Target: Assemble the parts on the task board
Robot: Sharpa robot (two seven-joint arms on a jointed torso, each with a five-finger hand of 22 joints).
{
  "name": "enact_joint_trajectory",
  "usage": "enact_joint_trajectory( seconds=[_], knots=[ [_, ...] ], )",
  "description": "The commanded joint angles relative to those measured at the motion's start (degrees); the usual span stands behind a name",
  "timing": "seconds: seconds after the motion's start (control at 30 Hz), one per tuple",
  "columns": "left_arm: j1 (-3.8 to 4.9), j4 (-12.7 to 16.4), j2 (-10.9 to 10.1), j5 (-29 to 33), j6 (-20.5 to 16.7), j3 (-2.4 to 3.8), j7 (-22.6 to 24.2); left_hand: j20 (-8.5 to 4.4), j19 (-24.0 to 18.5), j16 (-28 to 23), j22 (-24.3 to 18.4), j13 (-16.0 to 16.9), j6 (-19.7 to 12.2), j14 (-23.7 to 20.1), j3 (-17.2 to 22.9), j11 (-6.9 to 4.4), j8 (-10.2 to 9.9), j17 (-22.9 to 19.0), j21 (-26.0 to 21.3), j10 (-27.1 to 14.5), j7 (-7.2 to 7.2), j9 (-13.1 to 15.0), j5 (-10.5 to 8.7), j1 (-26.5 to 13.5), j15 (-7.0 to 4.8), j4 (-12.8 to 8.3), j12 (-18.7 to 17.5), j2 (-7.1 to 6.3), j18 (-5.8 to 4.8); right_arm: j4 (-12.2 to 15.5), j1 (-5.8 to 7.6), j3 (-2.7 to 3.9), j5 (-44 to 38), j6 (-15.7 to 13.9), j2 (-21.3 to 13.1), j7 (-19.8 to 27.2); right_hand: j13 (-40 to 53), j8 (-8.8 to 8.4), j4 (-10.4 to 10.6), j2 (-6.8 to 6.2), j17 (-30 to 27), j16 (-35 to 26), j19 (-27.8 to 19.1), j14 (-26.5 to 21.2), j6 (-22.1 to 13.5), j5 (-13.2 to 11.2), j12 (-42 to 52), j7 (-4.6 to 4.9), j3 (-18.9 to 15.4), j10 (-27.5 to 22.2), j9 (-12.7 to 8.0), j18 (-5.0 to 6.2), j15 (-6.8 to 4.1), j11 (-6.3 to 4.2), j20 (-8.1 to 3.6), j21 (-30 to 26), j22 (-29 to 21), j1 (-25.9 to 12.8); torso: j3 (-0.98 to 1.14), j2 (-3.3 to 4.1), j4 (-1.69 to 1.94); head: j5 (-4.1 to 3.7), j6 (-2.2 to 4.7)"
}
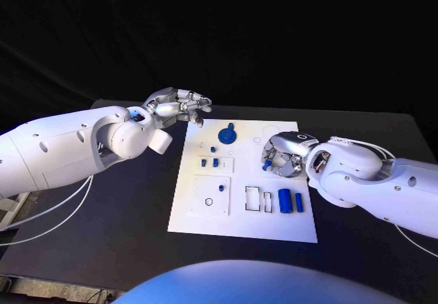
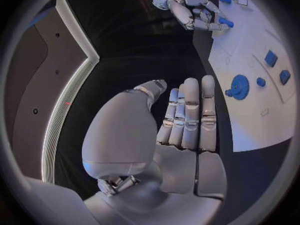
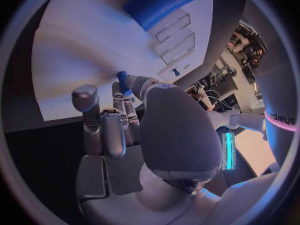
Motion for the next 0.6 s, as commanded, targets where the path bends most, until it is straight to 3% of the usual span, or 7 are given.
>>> enact_joint_trajectory(
  seconds=[0.03, 0.13, 0.37, 0.6],
  knots=[
    [0.04, 0.1, 0.09, 0.02, 0.93, 0.03, 0.01, 0.36, 0.07, -0.36, -0.07, -0.04, -0.17, 0.01, -0.01, 0.24, -0.36, -0.04, -0.22, 0.12, 0.0, 0.08, 0.34, -0.32, 0.44, -0.11, -0.29, 0.13, 0.58, -0.04, -0.19, -0.07, -1.56, -1.61, 0.07, 0.45, 0.71, 1.09, -0.7, 0.81, 0.28, 0.36, 0.27, 2.27, 1.16, -0.25, 0.51, -0.41, 1.0, 1.77, 0.96, -0.76, -0.62, -0.69, -0.38, 0.59, 0.48, -0.06, -0.02, -0.02, -0.02, 0.06, 0.01],
    [0.04, 0.08, 0.12, 0.01, 0.96, 0.03, 0.01, 0.36, 0.07, -0.36, -0.07, -0.04, -0.17, 0.01, -0.01, 0.24, -0.36, -0.04, -0.22, 0.12, 0.0, 0.08, 0.34, -0.32, 0.44, -0.11, -0.29, 0.13, 0.58, 0.09, -0.22, -0.07, -1.92, -2.89, 0.02, 0.69, 1.23, 2.33, -1.56, 0.88, 0.4, 0.45, 0.31, 2.32, 1.98, 0.1, 0.65, -0.9, 1.17, 3.25, 2.19, -0.79, -1.07, -1.24, -0.78, 0.83, 0.86, -1.03, -0.04, -0.04, -0.04, 0.13, 0.01],
    [0.04, -0.02, 0.25, 0.0, 1.04, 0.03, 0.0, 0.36, 0.07, -0.36, -0.07, -0.04, -0.17, 0.01, -0.01, 0.24, -0.36, -0.04, -0.22, 0.12, 0.0, 0.08, 0.34, -0.32, 0.44, -0.11, -0.29, 0.13, 0.58, 1.18, -0.05, 0.0, -2.69, -5.82, -0.66, 0.71, 1.57, 2.94, -2.36, 1.12, 0.58, 0.55, 0.41, 2.38, 2.05, 0.11, 0.67, -1.05, 1.46, 3.98, 3.01, -0.85, -1.31, -1.51, -1.0, 1.1, 1.18, -1.2, -0.06, -0.09, 0.02, 0.34, 0.01],
    [0.03, -0.4, 0.55, 0.0, 1.15, 0.03, 0.04, 0.37, 0.06, -0.37, -0.1, -0.04, -0.14, -0.02, 0.03, 0.24, -0.38, -0.03, -0.23, 0.12, 0.0, 0.12, 0.34, -0.3, 0.44, -0.13, -0.32, 0.28, 0.58, 4.78, 1.47, 0.6, -1.94, -6.28, -2.21, 0.19, 1.69, 3.14, -2.63, 0.99, 0.57, 0.55, 0.4, 2.38, 1.94, -0.16, 0.52, -1.07, 1.47, 4.07, 3.37, -0.87, -1.36, -1.52, -1.06, 1.13, 1.27, -1.51, 0.05, -0.18, -0.03, 2.21, 0.01]
  ],
)
